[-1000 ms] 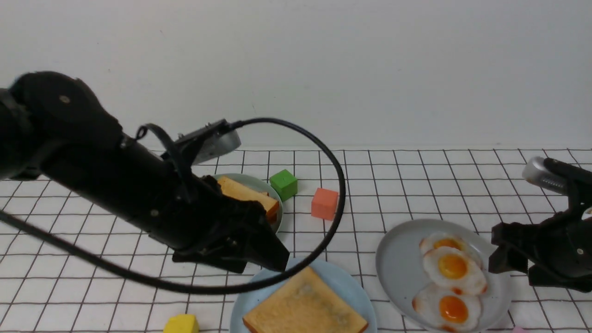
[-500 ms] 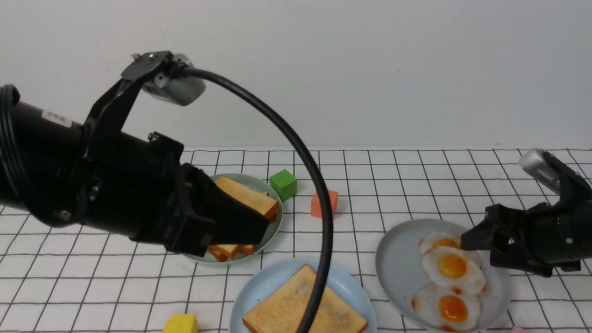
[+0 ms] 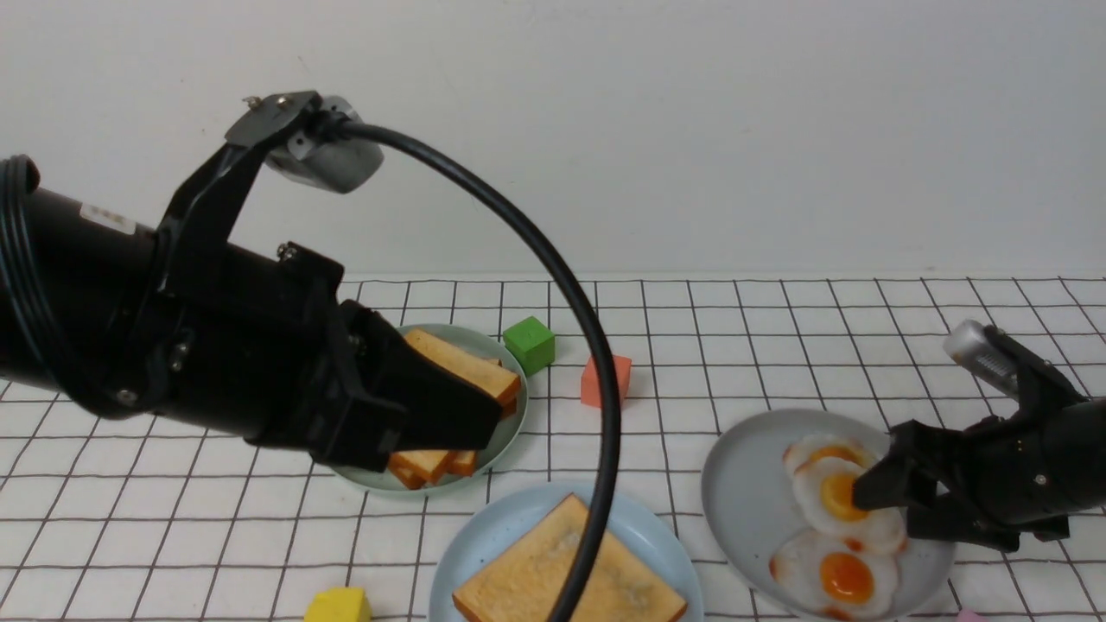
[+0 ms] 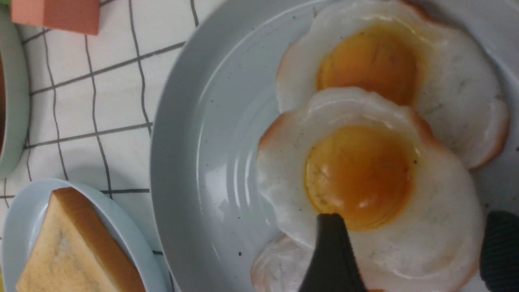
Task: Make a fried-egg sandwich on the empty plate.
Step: Use the right arm to grab a fried egg, then use the right arm to place the fried egg on the slice of bread in the middle
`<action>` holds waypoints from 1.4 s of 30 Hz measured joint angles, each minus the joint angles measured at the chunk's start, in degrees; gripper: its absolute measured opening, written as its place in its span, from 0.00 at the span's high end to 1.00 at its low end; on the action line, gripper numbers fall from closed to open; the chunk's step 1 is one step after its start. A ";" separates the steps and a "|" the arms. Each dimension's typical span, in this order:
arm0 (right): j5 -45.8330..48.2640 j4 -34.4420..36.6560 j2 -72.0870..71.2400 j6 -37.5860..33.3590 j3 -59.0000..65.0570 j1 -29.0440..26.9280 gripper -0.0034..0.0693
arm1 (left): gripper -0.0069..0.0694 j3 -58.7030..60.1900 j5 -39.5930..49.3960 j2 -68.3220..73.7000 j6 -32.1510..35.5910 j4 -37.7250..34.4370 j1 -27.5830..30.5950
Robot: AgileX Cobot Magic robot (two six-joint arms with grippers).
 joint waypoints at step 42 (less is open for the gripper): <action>7.35 21.52 -6.80 -7.07 -0.20 27.20 0.87 | 0.92 0.00 1.40 -0.05 -33.10 23.41 0.00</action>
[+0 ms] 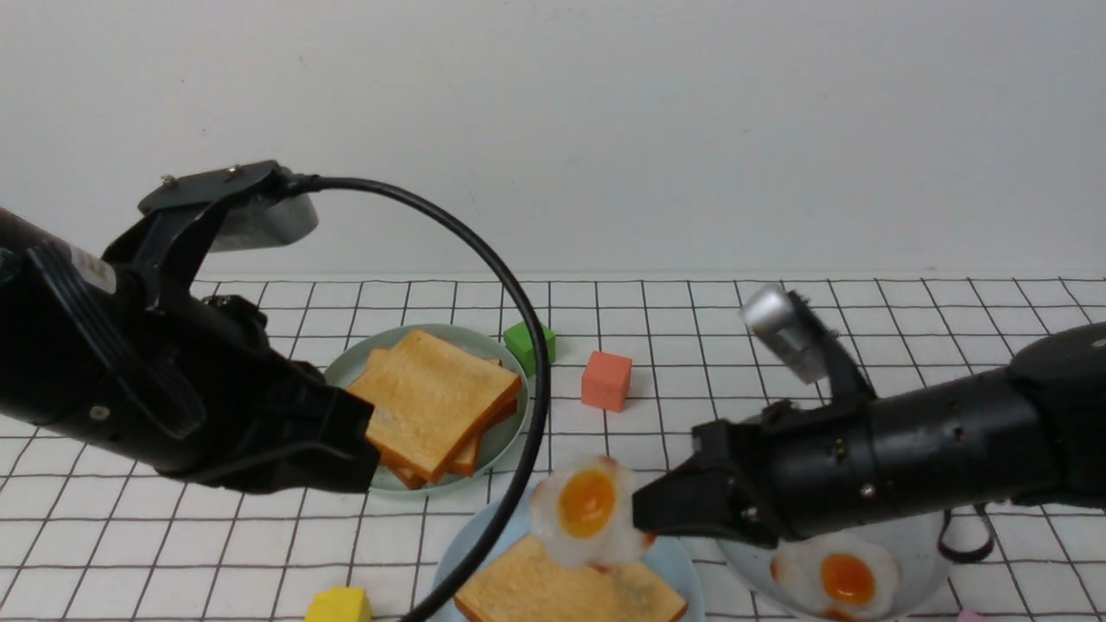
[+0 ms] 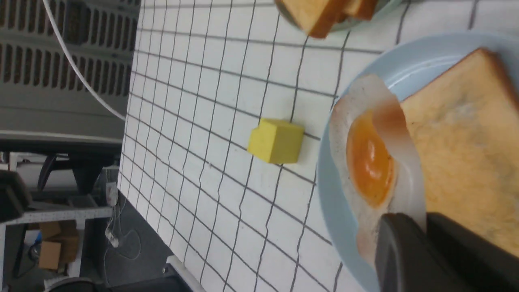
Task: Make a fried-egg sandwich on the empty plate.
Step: Use the right arm to place the fried egg on the slice of bread in the middle, then use the left arm to grab a slice of bread
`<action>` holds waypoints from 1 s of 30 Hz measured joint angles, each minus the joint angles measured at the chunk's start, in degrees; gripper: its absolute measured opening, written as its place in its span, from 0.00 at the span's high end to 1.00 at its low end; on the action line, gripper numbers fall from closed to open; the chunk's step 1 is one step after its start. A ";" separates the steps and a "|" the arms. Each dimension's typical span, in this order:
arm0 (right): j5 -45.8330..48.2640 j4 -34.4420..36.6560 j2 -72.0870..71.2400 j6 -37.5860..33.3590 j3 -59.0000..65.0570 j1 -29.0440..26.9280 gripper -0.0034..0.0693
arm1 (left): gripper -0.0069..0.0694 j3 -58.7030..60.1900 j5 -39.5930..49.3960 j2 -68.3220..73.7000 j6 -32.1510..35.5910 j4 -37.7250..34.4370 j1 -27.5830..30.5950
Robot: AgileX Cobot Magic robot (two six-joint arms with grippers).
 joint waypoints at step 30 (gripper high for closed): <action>11.19 -53.78 -17.73 42.64 -16.42 5.96 0.16 | 0.88 -2.04 -15.18 12.97 -6.11 2.40 2.59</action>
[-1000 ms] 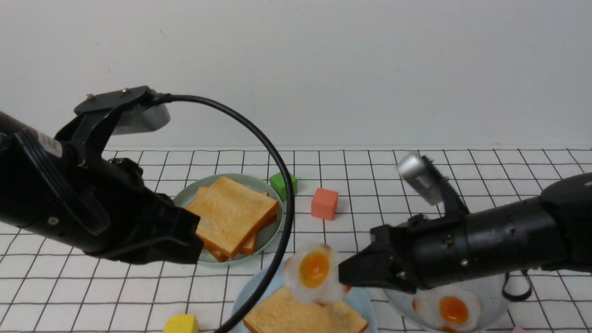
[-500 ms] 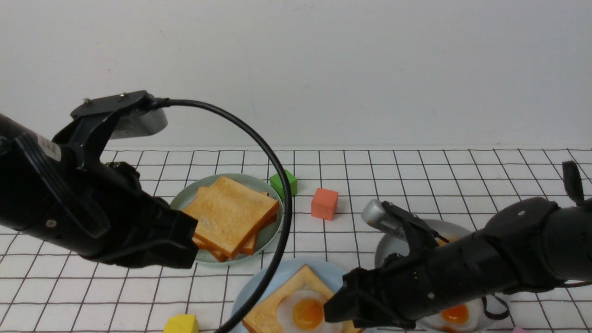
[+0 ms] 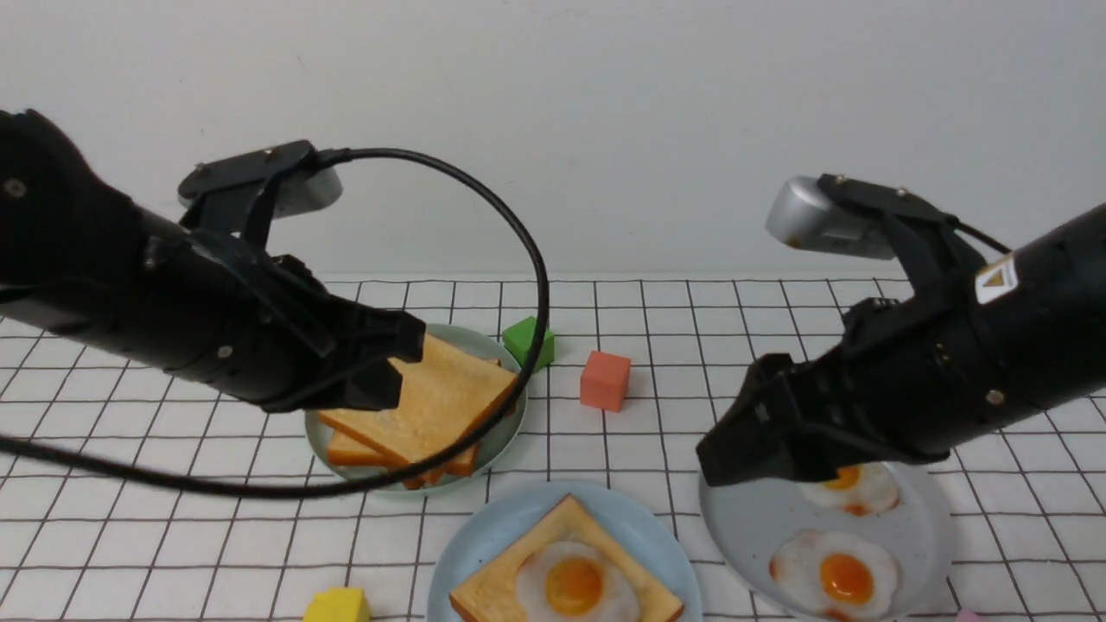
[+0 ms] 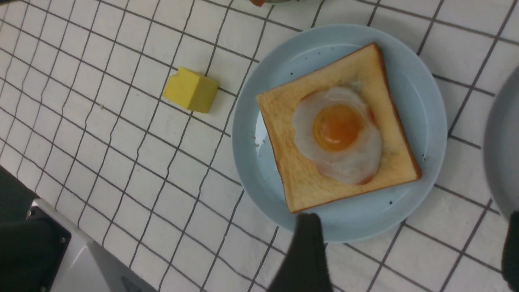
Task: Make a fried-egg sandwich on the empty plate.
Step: Use the left arm to grab a slice of bread
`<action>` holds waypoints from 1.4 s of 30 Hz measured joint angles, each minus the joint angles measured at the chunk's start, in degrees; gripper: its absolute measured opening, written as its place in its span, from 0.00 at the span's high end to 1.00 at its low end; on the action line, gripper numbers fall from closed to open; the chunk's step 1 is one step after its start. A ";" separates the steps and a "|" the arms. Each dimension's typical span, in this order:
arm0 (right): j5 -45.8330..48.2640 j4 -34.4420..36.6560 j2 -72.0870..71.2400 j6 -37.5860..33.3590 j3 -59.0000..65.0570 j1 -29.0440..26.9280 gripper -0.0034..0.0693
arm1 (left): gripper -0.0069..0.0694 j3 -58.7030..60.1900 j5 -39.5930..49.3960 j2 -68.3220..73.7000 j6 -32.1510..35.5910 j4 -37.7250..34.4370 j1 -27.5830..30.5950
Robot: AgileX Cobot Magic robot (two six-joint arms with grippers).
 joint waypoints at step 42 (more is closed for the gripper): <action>2.16 0.63 -7.96 4.96 2.92 12.47 0.37 | 0.86 -7.19 -1.90 26.21 27.34 -29.72 20.28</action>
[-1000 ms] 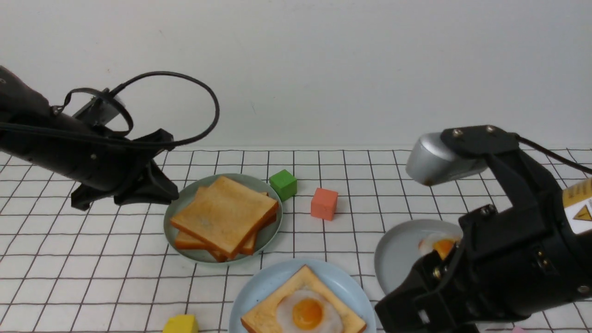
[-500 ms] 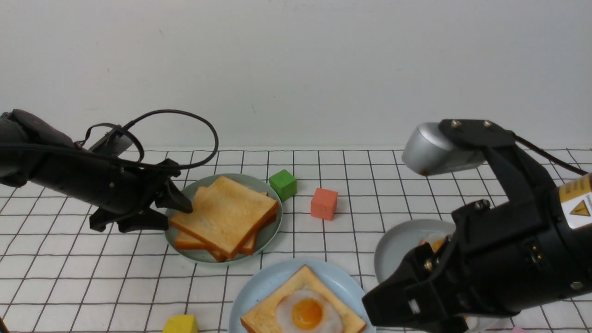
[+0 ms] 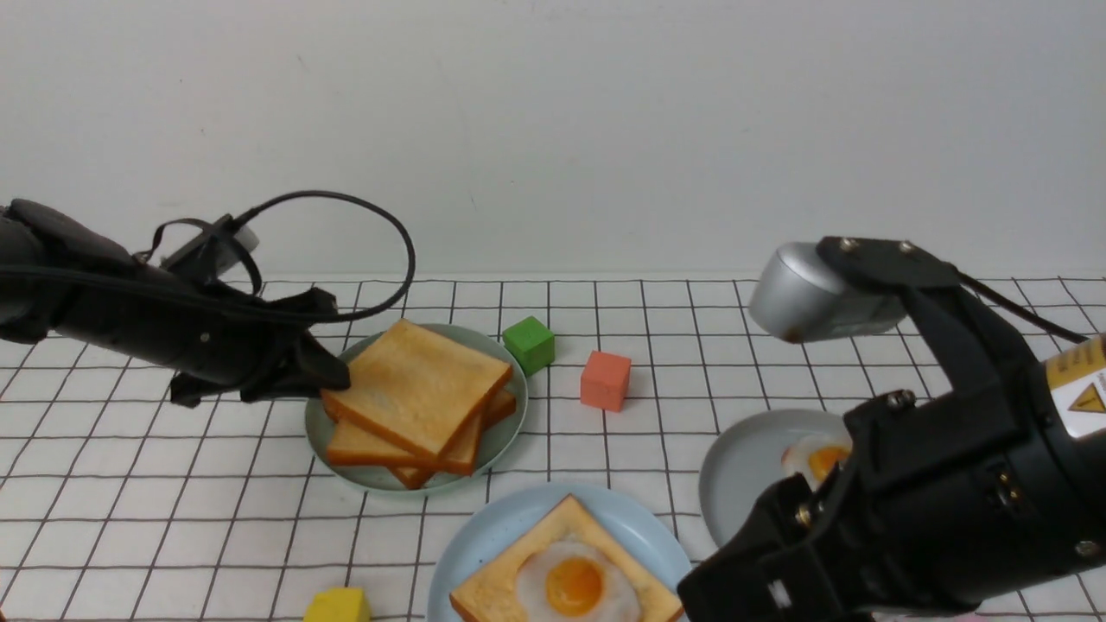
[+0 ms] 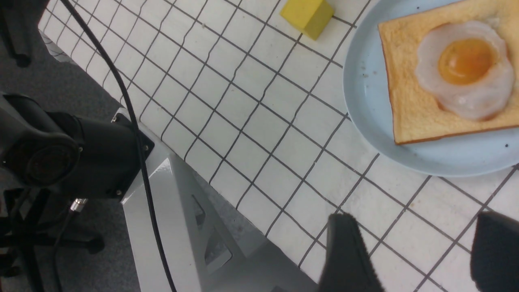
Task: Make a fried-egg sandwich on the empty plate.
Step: Use the left arm to grab a slice of bread, then use the left arm to place a slice of bread on the fried egg in the middle
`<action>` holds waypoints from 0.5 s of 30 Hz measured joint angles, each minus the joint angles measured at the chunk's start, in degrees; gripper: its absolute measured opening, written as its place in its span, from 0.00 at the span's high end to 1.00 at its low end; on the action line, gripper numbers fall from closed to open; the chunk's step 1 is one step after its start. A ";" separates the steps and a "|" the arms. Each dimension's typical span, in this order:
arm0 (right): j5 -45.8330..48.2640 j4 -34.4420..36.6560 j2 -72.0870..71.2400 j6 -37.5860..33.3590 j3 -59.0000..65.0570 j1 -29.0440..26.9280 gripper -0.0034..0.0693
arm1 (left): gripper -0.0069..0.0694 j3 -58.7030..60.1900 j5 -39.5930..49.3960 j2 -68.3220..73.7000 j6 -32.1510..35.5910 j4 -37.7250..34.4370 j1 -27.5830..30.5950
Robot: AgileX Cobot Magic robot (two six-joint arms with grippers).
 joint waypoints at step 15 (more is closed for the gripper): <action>4.81 1.57 -7.94 0.26 0.00 0.00 0.37 | 0.86 8.97 11.16 -15.77 19.91 -6.61 -18.01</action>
